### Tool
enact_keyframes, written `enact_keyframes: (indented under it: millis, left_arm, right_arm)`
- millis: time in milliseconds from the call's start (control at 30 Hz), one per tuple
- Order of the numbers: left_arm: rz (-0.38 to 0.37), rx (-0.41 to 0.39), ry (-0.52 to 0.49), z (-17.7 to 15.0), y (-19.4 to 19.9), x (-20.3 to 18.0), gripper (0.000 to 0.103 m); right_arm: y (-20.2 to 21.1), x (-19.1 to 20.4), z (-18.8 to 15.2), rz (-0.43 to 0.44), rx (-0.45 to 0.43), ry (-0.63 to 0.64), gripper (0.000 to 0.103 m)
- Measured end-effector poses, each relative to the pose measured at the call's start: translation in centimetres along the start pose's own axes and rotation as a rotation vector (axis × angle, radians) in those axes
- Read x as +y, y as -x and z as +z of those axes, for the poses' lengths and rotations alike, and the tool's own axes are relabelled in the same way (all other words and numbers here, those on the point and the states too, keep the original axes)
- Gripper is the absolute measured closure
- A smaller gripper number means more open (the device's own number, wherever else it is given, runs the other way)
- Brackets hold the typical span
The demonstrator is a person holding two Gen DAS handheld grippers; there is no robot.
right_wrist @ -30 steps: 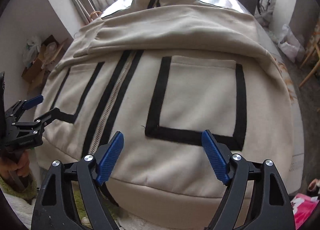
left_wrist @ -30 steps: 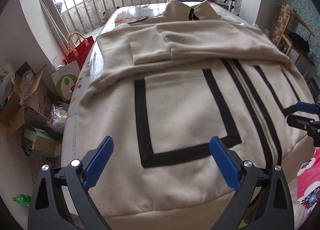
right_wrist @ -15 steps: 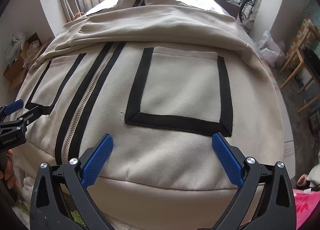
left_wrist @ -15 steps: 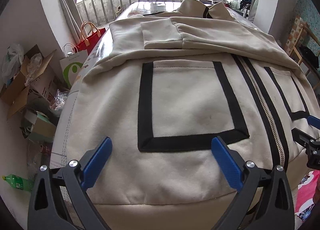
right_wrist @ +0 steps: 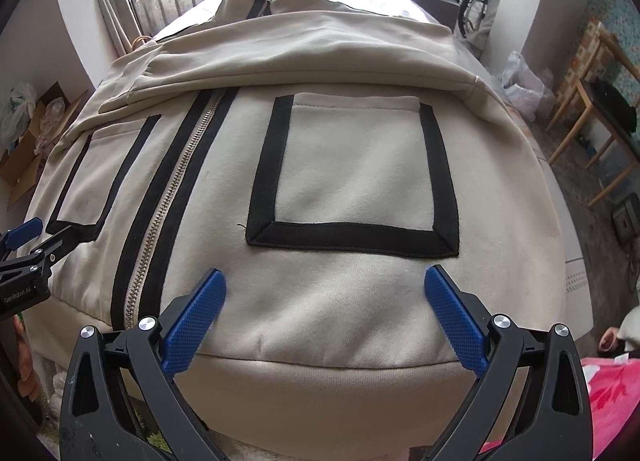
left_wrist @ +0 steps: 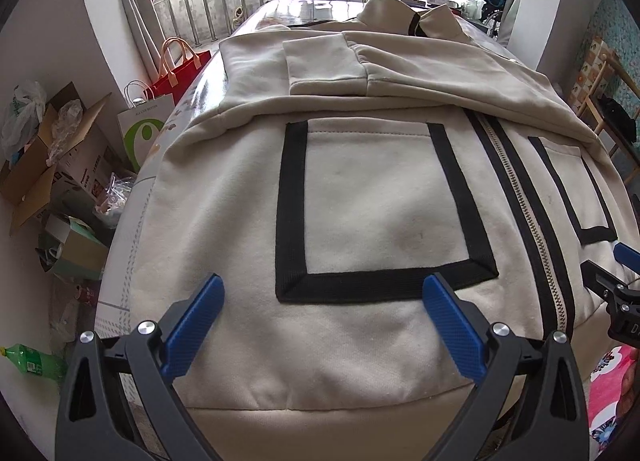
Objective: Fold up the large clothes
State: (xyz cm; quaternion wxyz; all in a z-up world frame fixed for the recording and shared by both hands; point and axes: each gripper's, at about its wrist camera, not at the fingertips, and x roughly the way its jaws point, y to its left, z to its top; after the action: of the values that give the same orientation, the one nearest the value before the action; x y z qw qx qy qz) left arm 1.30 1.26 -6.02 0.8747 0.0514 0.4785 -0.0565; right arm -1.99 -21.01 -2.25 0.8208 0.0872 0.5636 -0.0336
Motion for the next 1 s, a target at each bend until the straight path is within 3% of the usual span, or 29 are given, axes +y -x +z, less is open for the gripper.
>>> enact_keyframes:
  millis: [433, 633, 1000]
  left_arm:
    - [0.0, 0.016, 0.002, -0.1, 0.0, -0.1, 0.005]
    - [-0.003, 0.005, 0.007, -0.3, 0.1, 0.0, 0.005]
    - [-0.05, 0.006, -0.058, -0.5, 0.5, 0.4, 0.005]
  right_arm:
    - [0.6, 0.5, -1.2, 0.035, -0.039, 0.008, 0.008]
    - [0.5, 0.9, -2.5, -0.002, -0.121, -0.003, 0.008]
    - [0.3, 1.4, -2.5, -0.026, -0.124, -0.005, 0.008]
